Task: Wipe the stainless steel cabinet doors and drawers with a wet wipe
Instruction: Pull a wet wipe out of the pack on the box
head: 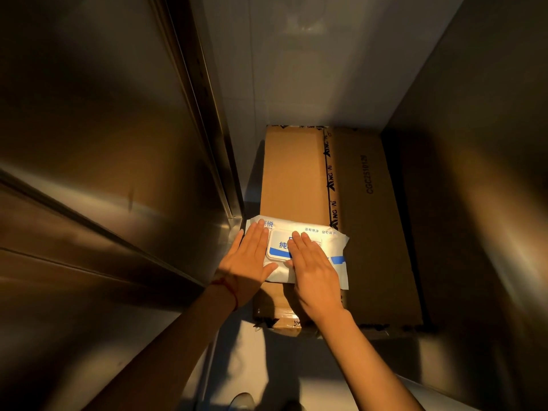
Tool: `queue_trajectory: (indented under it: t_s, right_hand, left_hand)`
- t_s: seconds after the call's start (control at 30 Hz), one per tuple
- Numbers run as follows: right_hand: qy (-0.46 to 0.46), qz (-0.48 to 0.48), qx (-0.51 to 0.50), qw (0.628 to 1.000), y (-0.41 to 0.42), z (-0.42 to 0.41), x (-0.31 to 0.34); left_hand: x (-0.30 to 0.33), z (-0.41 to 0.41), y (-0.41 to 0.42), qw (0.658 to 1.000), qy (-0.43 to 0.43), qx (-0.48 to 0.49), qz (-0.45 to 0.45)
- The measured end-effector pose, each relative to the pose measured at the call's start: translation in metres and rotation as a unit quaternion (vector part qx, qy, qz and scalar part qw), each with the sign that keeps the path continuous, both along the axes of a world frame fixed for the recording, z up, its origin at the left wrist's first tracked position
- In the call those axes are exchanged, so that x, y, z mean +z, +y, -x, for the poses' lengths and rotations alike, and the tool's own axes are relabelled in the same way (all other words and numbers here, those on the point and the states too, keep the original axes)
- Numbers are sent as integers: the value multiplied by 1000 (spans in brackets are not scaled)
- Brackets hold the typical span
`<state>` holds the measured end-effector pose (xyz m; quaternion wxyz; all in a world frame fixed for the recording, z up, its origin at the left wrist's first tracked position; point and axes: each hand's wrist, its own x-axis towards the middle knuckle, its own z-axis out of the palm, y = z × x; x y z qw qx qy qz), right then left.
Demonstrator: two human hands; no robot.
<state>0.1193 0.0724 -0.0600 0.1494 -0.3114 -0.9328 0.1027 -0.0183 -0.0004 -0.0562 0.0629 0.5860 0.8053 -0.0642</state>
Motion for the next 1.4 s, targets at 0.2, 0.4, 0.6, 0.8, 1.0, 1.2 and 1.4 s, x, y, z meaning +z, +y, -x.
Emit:
queue_trajectory:
  t_s: [0.2,0.4,0.6,0.8,1.0,1.2,1.4]
  right_hand:
    - [2,-2,-10,1000,-1,1,4]
    - [10,4,-10,1000,-1,2,7]
    - [23,25,-16,999,7,7,17]
    - [-15,-51,29,998,-1,-2,10]
    - [32,-76,32,996,-7,4,18]
    - [37,-88,59,994,-18,-6,14]
    - [-17,-95,56,994,-23,-9,11]
  left_hand:
    - [-11,3,-1,999,-13,10,38]
    - [-13,3,-2,999,-12,10,36]
    - [-11,2,-4,1000,-3,-6,24]
    - [-11,2,-4,1000,-15,2,28]
    - [-14,1,-8,1000,9,-13,9]
    - [-12,-1,-7,999,32,-18,7]
    - [-12,0,-7,1000,14,-9,20]
